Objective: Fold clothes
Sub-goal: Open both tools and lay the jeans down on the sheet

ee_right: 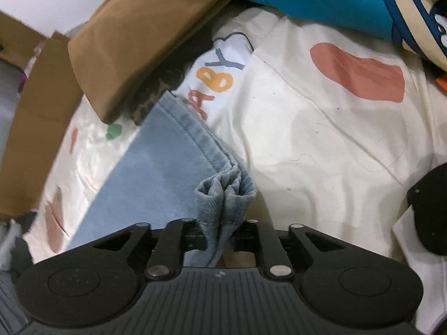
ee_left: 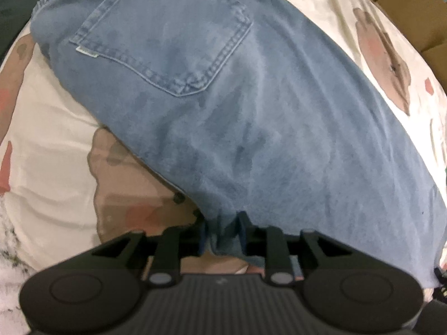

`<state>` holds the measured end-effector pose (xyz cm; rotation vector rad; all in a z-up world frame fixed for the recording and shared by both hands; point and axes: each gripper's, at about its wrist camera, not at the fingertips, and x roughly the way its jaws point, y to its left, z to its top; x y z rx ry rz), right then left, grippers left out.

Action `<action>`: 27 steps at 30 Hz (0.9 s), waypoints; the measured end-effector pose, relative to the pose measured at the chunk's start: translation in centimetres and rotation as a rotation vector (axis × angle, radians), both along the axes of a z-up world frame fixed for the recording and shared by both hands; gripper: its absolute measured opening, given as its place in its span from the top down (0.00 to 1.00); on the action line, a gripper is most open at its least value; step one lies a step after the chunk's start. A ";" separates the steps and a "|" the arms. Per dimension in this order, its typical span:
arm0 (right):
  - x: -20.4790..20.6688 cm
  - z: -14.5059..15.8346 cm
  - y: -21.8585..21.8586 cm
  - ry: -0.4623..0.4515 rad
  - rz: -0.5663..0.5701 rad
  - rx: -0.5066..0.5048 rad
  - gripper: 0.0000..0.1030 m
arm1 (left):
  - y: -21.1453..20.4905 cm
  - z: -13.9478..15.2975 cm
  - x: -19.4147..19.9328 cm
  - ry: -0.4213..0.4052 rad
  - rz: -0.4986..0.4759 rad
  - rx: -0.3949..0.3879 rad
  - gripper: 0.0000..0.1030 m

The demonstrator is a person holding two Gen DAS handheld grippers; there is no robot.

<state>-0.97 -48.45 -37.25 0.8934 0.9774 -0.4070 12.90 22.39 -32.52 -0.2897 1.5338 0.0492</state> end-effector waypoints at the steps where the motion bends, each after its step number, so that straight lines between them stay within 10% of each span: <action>1: -0.1 0.1 -0.1 0.009 -0.002 -0.011 0.72 | 0.4 0.4 0.3 -0.005 0.000 0.003 0.73; 17: 3.0 8.9 -0.3 -0.022 0.103 -0.191 0.60 | 1.7 7.1 7.2 -0.289 -0.025 -0.038 0.57; 27: 9.2 7.1 5.9 -0.007 0.388 -0.300 0.59 | 3.7 5.7 12.2 -0.396 0.001 0.161 0.52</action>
